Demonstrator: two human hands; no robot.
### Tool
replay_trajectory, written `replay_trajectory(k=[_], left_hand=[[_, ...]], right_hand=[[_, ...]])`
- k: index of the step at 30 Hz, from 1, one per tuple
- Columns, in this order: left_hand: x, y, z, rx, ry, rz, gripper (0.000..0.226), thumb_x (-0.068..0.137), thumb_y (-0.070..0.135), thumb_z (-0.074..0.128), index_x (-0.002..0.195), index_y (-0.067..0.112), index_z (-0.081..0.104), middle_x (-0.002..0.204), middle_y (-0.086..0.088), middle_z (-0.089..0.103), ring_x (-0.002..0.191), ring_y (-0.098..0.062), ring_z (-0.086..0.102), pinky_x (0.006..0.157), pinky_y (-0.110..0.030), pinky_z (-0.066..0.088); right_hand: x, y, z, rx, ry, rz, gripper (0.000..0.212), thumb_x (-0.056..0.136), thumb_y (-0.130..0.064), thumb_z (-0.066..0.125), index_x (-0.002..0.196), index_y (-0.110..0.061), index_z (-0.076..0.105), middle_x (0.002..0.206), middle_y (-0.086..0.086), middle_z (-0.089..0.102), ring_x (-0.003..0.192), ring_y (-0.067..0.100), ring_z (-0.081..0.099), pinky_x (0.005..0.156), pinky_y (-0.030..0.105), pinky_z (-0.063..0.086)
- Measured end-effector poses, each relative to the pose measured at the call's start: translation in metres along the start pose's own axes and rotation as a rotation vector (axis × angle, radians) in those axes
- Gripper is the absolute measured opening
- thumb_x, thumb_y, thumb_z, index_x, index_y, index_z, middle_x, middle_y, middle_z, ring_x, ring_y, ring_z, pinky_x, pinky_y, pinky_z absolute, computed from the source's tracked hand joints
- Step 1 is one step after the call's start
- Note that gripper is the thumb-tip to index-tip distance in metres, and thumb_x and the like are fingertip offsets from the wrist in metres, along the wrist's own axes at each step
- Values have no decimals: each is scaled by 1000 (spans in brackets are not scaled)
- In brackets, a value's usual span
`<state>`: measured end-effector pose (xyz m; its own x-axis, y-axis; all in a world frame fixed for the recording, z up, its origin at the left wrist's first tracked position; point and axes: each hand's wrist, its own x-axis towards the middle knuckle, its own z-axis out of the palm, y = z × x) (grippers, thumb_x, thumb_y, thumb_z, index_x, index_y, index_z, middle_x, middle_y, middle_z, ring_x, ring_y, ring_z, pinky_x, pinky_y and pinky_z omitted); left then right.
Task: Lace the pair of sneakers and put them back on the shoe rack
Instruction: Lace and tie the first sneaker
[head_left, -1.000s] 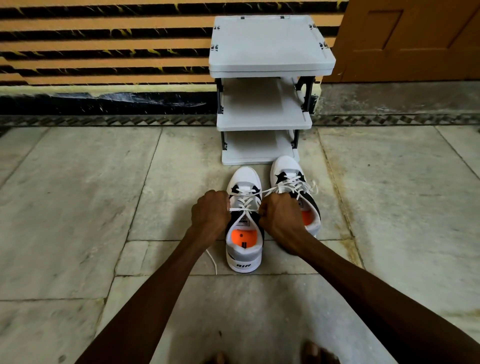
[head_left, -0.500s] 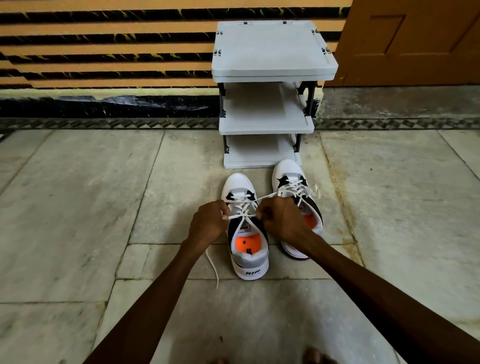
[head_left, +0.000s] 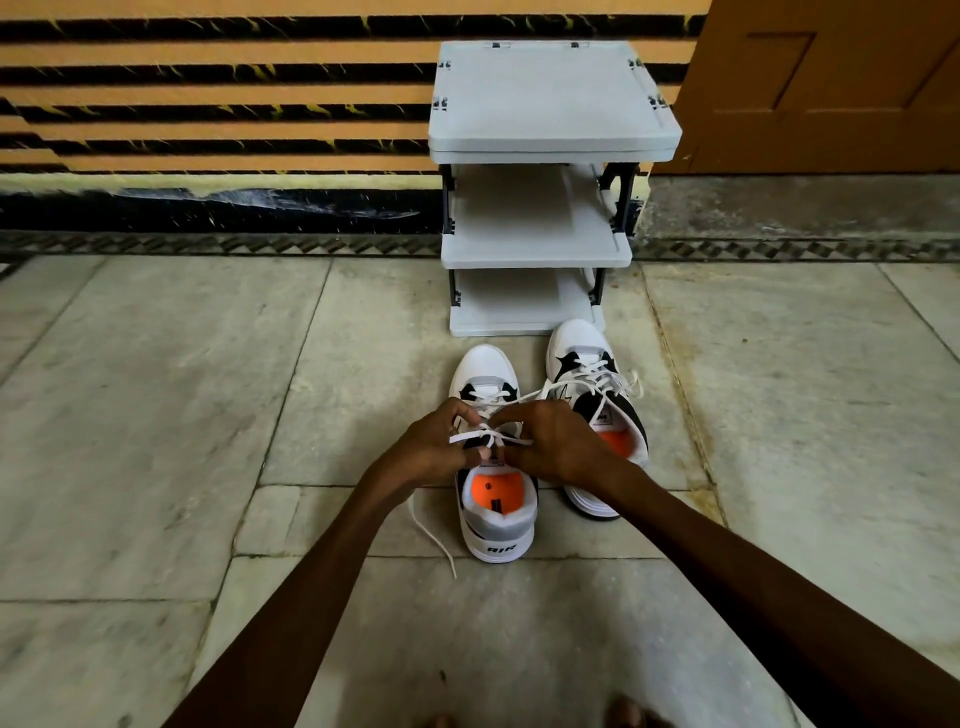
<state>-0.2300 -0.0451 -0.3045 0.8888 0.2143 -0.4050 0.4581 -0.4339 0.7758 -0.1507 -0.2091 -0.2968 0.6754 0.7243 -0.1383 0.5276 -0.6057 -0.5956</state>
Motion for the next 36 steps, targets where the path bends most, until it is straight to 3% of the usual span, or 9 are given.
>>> replay_trajectory(k=[5,7,13,18,23,29,36], left_hand=[[-1,0,2,-3,45,3,37,72,20,81,104,20,60,84,11,63,73,-4,57,58,-13,41],[0,3,1,27,77,-10,38,69,18,83,101,19,62,79,14,61,69,-1,56,56,-13,41],[3,8,1,81,142,-50,36,60,14,86,90,20,67,91,2,68,79,-15,62,73,-29,52],[4,9,4,73,149,-54,34,58,13,85,84,21,63,92,0,66,79,-17,60,71,-30,51],[4,6,1,47,146,-69,35,61,11,84,88,19,64,85,5,61,75,-12,57,68,-27,49],[3,5,2,35,125,-59,35,62,12,84,90,20,64,80,10,60,72,-8,56,62,-23,46],[6,6,4,24,123,-104,38,58,13,86,89,20,65,88,4,66,76,-12,61,72,-32,54]], right_hand=[[9,-5,-4,-40,-131,34,37,78,-19,68,115,-18,68,110,10,73,102,24,67,79,25,47],[12,-9,-4,-39,-171,68,39,80,-16,67,119,-12,64,117,14,69,109,28,64,89,32,50],[16,-16,-6,-184,-235,96,39,84,-20,62,122,-13,56,122,14,64,114,29,59,90,36,48],[19,-13,-2,-214,-253,94,37,83,-20,62,118,-11,54,120,16,64,112,33,60,92,44,49],[17,-14,0,-147,-175,108,38,81,-18,66,117,-11,60,118,15,66,108,30,63,87,38,53],[16,-9,-1,-138,-258,93,37,86,-20,59,122,-15,63,124,13,65,116,30,59,94,40,50],[21,-4,-2,-44,-252,128,36,80,-8,64,116,-6,63,124,16,63,114,30,58,92,34,48]])
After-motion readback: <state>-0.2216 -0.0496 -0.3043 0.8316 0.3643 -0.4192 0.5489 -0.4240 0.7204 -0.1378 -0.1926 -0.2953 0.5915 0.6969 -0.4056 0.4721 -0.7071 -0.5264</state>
